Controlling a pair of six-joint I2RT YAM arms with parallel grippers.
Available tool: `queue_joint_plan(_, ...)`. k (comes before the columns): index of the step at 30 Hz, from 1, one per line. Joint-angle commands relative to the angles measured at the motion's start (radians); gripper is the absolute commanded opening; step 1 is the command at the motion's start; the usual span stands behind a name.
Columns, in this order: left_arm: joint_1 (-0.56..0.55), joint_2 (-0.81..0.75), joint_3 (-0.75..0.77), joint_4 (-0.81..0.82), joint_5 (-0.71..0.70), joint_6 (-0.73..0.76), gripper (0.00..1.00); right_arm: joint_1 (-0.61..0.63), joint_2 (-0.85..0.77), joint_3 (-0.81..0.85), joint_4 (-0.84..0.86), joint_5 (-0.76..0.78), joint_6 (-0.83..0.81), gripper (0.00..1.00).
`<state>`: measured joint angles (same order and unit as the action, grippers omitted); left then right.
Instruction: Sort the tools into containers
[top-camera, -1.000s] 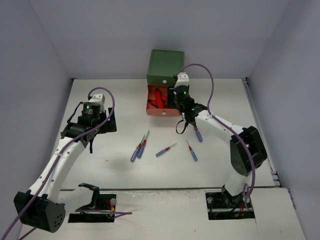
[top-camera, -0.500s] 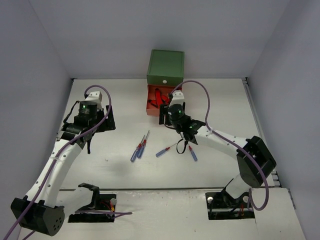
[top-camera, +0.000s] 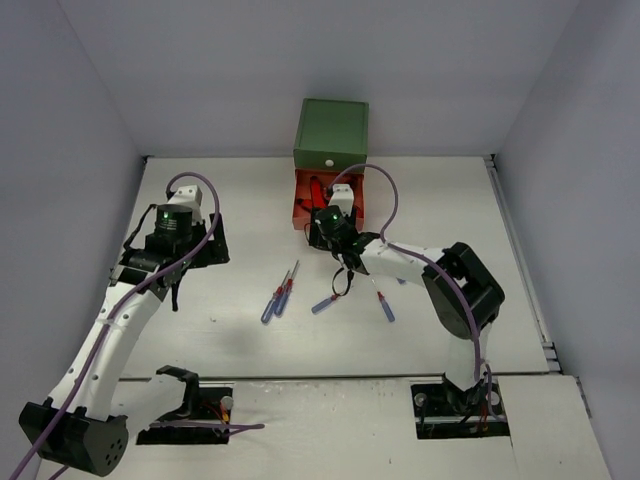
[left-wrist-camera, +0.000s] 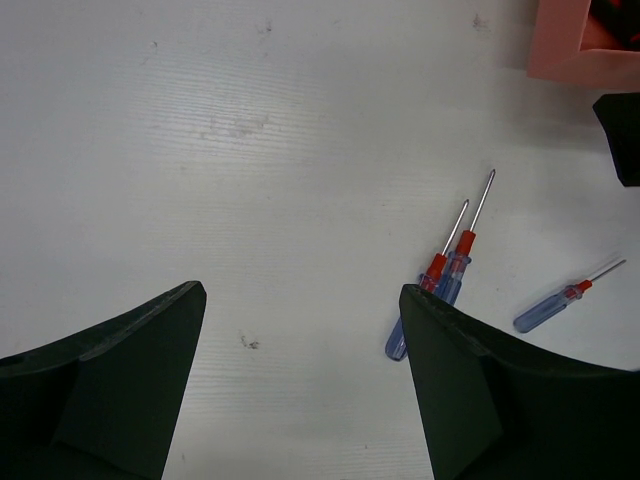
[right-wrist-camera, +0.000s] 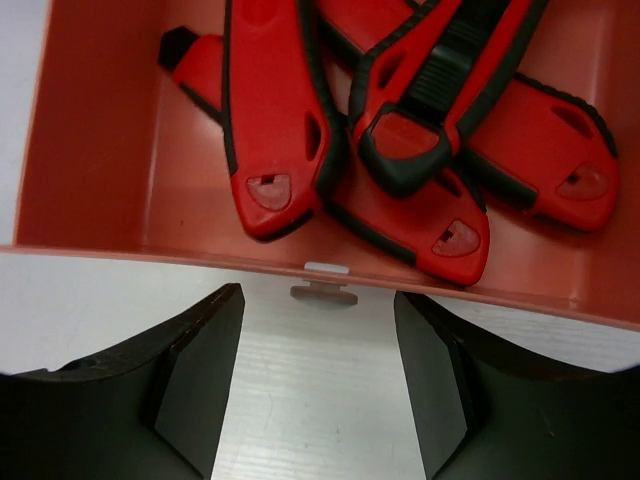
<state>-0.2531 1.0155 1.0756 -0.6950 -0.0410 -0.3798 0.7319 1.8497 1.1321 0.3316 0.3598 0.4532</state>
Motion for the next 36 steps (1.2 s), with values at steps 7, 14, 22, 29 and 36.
queue_joint_plan(7,0.000,-0.080,0.016,0.003,-0.003,-0.029,0.76,-0.077,0.077,0.176,0.125,0.077,-0.051,0.58)
queue_joint_plan(14,0.000,-0.091,0.007,-0.005,0.004,-0.042,0.76,-0.116,0.124,0.279,0.136,0.041,-0.084,0.58)
queue_joint_plan(22,0.000,-0.082,-0.006,-0.003,0.005,-0.046,0.75,-0.150,0.216,0.420,0.144,0.008,-0.141,0.58)
queue_joint_plan(29,0.000,-0.071,-0.006,-0.001,-0.002,-0.039,0.75,-0.167,0.308,0.512,0.177,-0.011,-0.191,0.59)
queue_joint_plan(36,0.000,-0.068,-0.012,-0.001,0.007,-0.043,0.75,-0.169,0.364,0.526,0.268,-0.026,-0.212,0.62)
